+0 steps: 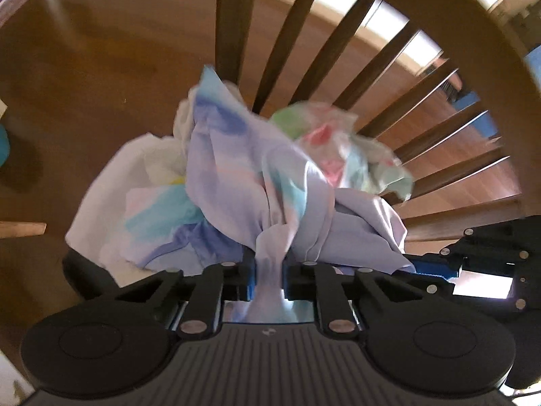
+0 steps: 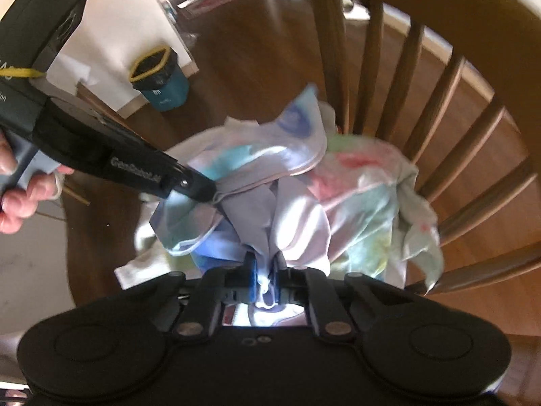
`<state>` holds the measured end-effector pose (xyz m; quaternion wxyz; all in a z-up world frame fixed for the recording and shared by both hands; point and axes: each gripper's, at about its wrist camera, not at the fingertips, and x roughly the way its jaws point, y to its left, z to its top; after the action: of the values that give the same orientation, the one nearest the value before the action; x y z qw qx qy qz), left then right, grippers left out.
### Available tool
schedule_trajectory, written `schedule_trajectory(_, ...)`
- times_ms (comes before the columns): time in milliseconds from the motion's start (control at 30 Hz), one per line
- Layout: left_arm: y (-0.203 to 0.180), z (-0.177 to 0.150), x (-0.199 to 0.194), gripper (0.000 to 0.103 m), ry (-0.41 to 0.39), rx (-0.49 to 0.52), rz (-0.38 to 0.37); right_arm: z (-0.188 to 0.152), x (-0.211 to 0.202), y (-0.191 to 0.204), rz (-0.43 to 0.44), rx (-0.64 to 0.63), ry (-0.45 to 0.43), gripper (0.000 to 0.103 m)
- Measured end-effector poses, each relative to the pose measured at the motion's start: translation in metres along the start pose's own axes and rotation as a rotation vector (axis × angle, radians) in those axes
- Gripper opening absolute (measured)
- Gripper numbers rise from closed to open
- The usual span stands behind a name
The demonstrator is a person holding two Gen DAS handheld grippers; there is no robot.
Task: Fold clothes
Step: 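Grasp the tie-dye garment with the left tool while the right tool grasps it too, then carry the tie-dye garment with both tools onto the table mat and release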
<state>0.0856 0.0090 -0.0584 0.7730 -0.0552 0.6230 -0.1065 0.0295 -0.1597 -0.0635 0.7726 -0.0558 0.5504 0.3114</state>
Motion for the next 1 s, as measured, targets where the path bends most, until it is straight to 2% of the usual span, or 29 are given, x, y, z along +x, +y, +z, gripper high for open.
schedule_trajectory(200, 0.003, -0.022, -0.08, 0.011, -0.149, -0.045, -0.004, 0.016, -0.057, 0.022, 0.016, -0.043, -0.108, 0.103)
schedule_trajectory(367, 0.037, -0.063, -0.162, 0.01, -0.297, -0.158, 0.053, 0.058, -0.094, 0.064, 0.069, -0.18, -0.196, 0.103)
schedule_trajectory(567, 0.088, -0.125, -0.263, 0.01, -0.464, -0.314, 0.136, 0.105, -0.115, 0.17, 0.205, -0.42, -0.282, 0.103)
schedule_trajectory(700, 0.13, -0.201, -0.326, 0.01, -0.553, -0.451, 0.239, 0.117, -0.117, 0.268, 0.327, -0.598, -0.319, 0.103)
schedule_trajectory(800, 0.158, -0.267, -0.36, 0.01, -0.596, -0.544, 0.317, 0.111, -0.111, 0.347, 0.418, -0.726, -0.321, 0.103)
schedule_trajectory(1000, 0.214, -0.406, -0.414, 0.01, -0.65, -0.696, 0.425, 0.067, -0.095, 0.501, 0.558, -0.924, -0.289, 0.103)
